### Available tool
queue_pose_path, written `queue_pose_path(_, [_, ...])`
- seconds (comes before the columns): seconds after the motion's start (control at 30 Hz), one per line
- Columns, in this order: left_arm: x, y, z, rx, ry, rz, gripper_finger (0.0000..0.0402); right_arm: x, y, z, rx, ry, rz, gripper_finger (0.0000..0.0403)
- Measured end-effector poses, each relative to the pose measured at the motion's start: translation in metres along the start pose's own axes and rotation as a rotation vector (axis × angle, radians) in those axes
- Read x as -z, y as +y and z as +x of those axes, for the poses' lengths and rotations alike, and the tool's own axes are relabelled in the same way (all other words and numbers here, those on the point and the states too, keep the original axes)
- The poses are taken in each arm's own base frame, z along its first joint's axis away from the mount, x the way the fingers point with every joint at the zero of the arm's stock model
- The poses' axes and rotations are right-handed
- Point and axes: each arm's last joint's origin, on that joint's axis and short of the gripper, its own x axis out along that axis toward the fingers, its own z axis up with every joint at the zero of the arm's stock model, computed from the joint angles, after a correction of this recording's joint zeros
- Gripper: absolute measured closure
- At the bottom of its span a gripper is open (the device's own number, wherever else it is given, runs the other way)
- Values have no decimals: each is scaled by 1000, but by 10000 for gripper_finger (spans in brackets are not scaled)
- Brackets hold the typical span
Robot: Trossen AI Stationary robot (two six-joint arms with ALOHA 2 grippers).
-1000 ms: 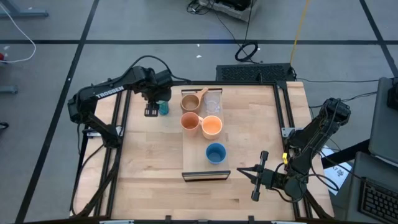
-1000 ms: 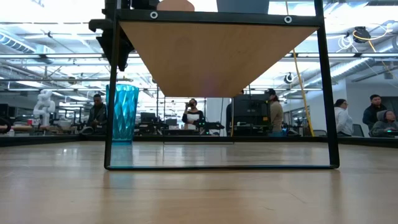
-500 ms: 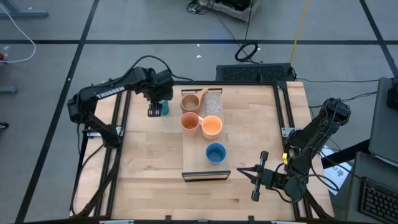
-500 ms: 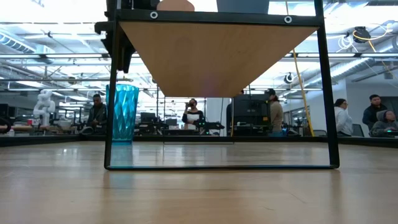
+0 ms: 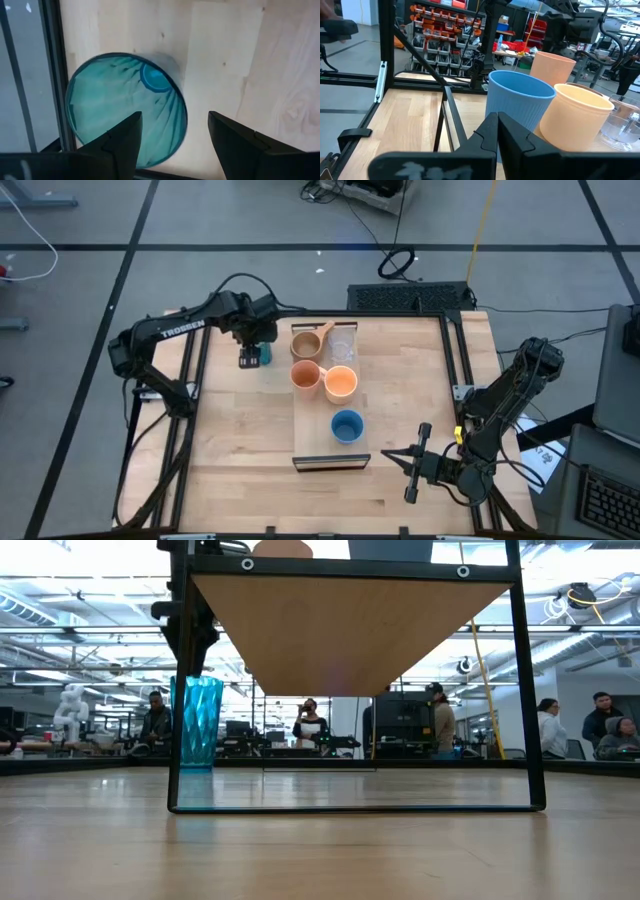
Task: Stack small to large cups/mugs on shelf
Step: Put the blue cup on the shelf
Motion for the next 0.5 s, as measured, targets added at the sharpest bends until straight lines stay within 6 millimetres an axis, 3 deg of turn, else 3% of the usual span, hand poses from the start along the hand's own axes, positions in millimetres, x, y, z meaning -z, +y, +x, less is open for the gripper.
queue_pose_path(0.23, [1,-2,7,28,8,1,183,0,0,0,0,0,-1,403])
queue_pose_path(0.5, [2,-3,17,6,24,24,260,0,0,0,0,0,-1,403])
